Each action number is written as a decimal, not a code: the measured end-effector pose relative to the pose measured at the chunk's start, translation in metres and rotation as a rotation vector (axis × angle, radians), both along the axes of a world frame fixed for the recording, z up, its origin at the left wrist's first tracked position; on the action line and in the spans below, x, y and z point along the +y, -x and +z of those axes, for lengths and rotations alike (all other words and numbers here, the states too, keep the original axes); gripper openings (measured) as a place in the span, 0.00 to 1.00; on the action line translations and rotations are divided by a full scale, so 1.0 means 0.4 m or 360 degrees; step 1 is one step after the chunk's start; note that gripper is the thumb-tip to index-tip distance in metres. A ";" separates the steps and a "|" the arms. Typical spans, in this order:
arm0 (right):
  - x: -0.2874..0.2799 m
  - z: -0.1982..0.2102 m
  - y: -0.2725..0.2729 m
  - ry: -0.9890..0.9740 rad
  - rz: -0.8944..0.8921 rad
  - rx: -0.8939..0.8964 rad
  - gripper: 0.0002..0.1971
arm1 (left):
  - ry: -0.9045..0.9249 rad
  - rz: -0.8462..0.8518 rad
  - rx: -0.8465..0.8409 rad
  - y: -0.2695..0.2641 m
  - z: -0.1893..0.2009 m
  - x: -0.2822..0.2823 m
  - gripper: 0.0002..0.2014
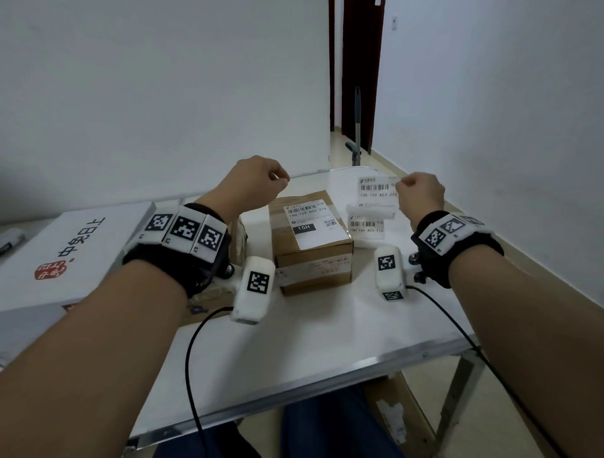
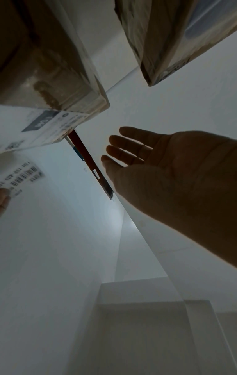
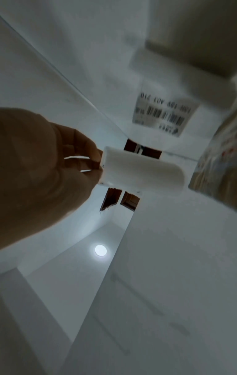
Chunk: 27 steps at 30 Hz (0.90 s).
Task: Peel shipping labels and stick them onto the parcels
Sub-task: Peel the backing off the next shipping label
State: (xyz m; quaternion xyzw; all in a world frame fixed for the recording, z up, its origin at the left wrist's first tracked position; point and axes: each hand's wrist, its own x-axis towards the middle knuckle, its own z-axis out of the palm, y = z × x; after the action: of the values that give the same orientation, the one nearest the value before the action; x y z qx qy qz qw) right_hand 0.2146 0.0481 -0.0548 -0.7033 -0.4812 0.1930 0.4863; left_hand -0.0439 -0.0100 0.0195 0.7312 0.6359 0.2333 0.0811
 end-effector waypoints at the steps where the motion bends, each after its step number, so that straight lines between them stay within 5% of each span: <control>1: -0.007 0.017 0.007 -0.0090 0.0034 0.0116 0.10 | -0.0009 -0.0005 -0.0061 0.000 0.001 -0.002 0.11; 5: -0.060 0.113 0.075 -0.0437 0.0341 0.0664 0.02 | -0.0004 -0.0085 -0.0485 0.016 0.015 -0.012 0.09; 8: -0.101 0.168 0.169 -0.0586 0.0595 0.0752 0.04 | 0.0012 -0.0109 -0.0727 0.042 0.035 -0.036 0.09; 14: -0.142 0.188 0.367 -0.0642 0.0921 0.0714 0.02 | -0.0005 -0.0004 -0.0938 0.172 0.032 -0.126 0.12; 22: -0.195 0.188 0.579 -0.0576 0.1095 0.0403 0.07 | -0.0377 0.0181 -0.1011 0.348 0.029 -0.239 0.02; 27: -0.208 0.189 0.625 -0.0585 0.1064 0.0162 0.08 | -0.0282 0.0188 -0.1316 0.381 0.018 -0.271 0.11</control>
State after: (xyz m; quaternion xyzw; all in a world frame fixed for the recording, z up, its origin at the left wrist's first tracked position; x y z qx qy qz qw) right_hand -0.0356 -0.0350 0.0207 -0.3984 -0.6857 0.2861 0.5378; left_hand -0.1964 -0.1182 0.0266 0.5424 0.5681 0.5650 0.2526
